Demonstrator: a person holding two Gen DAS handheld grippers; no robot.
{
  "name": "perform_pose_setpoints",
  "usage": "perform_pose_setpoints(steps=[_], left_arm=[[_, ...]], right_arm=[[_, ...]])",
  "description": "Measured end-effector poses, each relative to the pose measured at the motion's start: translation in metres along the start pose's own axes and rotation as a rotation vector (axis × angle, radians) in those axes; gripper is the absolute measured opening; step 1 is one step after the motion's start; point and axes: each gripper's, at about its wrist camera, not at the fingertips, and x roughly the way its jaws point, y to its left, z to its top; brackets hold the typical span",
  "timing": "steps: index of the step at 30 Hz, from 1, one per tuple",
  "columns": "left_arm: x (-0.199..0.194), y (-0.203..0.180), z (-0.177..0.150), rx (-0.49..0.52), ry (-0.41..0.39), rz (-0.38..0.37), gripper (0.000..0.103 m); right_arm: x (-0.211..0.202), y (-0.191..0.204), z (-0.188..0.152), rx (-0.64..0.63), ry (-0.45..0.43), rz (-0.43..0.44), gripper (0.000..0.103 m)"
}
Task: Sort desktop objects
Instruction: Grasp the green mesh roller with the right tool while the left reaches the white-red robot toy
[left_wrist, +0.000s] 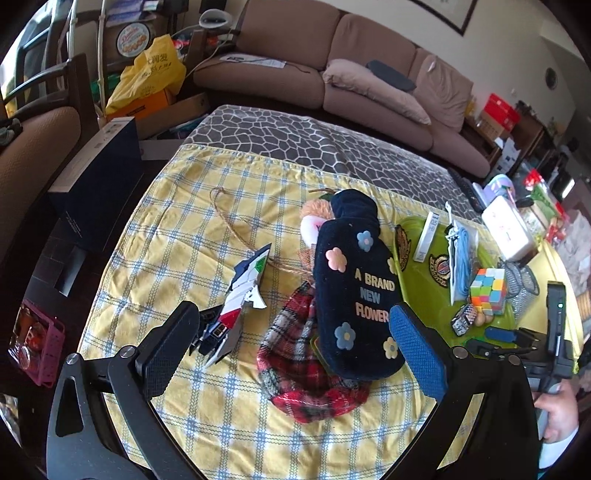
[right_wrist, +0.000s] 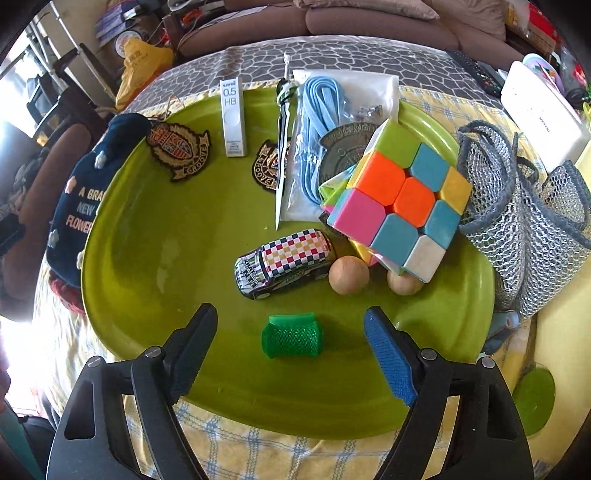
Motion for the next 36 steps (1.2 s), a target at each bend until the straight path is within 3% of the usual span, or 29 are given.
perform_pose_setpoints(steps=[6,9,10,11,17,24,29,36], left_arm=[[0.008,0.049,0.017,-0.101,-0.020,0.031,0.103],[0.013,0.072,0.021,-0.152,-0.030,0.054,0.103],[0.016,0.076,0.021,-0.159,-0.026,0.055,0.103],[0.018,0.079,0.021,-0.159,-0.019,0.056,0.103],[0.039,0.065,0.012,-0.062,0.045,0.098,0.103],[0.055,0.051,0.005,0.017,0.094,0.127,0.102],[0.056,0.052,0.003,0.038,0.097,0.159,0.100],[0.031,0.057,0.013,-0.009,0.049,0.051,0.097]], right_arm=[[0.008,0.007,-0.004,-0.069,0.023,-0.096,0.079],[0.007,0.003,-0.005,-0.073,0.019,-0.116,0.069],[0.006,0.001,-0.005,-0.074,0.016,-0.132,0.058],[0.004,0.000,-0.005,-0.082,0.012,-0.141,0.030],[-0.004,-0.008,0.000,-0.058,-0.014,-0.120,0.032],[-0.025,-0.018,0.005,0.045,-0.080,0.044,0.032],[-0.032,-0.017,0.009,0.048,-0.105,0.057,0.032],[-0.040,-0.014,0.010,0.044,-0.131,0.077,0.032]])
